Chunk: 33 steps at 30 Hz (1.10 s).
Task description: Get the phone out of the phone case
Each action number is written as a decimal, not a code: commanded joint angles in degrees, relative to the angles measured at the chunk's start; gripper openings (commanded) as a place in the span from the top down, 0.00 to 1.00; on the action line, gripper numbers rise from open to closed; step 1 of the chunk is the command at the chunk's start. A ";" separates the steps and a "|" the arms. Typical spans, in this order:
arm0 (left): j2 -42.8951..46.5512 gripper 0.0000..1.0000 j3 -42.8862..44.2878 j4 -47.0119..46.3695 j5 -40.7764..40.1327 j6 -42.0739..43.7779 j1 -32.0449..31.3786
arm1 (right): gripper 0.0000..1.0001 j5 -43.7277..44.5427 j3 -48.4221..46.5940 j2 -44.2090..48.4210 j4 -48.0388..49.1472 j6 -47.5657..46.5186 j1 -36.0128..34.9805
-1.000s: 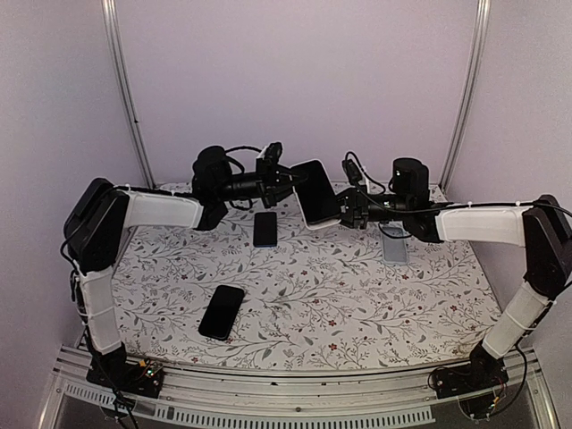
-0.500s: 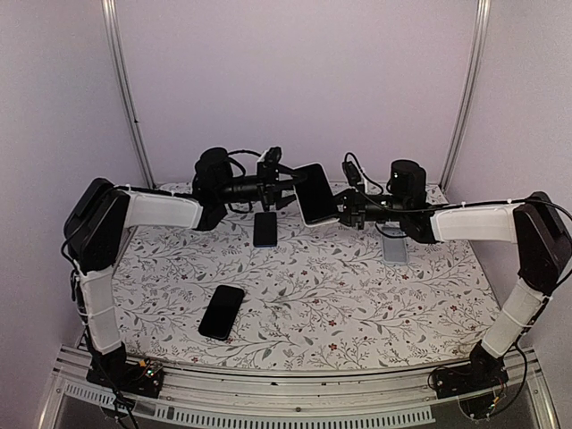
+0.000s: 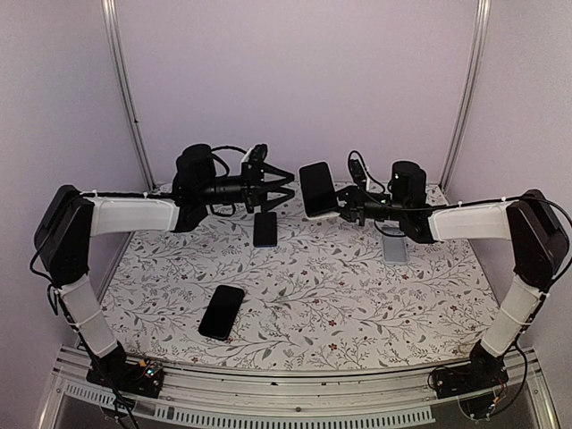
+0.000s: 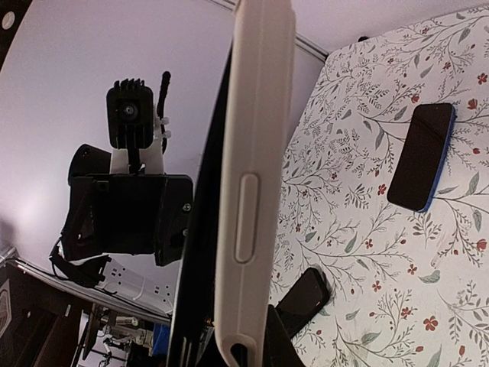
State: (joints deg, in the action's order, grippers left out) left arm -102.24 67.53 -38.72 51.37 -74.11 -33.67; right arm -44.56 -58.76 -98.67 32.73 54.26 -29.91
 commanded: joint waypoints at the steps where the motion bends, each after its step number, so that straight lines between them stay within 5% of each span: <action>1: 1.40 0.39 -0.82 -0.07 1.41 1.15 -0.98 | 1.00 1.57 -2.40 -0.35 6.63 -0.20 0.34; 33: -5.22 0.38 2.51 -4.14 1.64 -2.61 -3.95 | 1.00 2.92 -4.14 -0.58 8.49 -1.02 -1.79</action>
State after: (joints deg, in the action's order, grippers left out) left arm -105.86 68.18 -39.75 52.03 -75.57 -36.27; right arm -42.44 -59.92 -99.61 36.93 54.57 -30.39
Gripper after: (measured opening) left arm 0.622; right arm 0.088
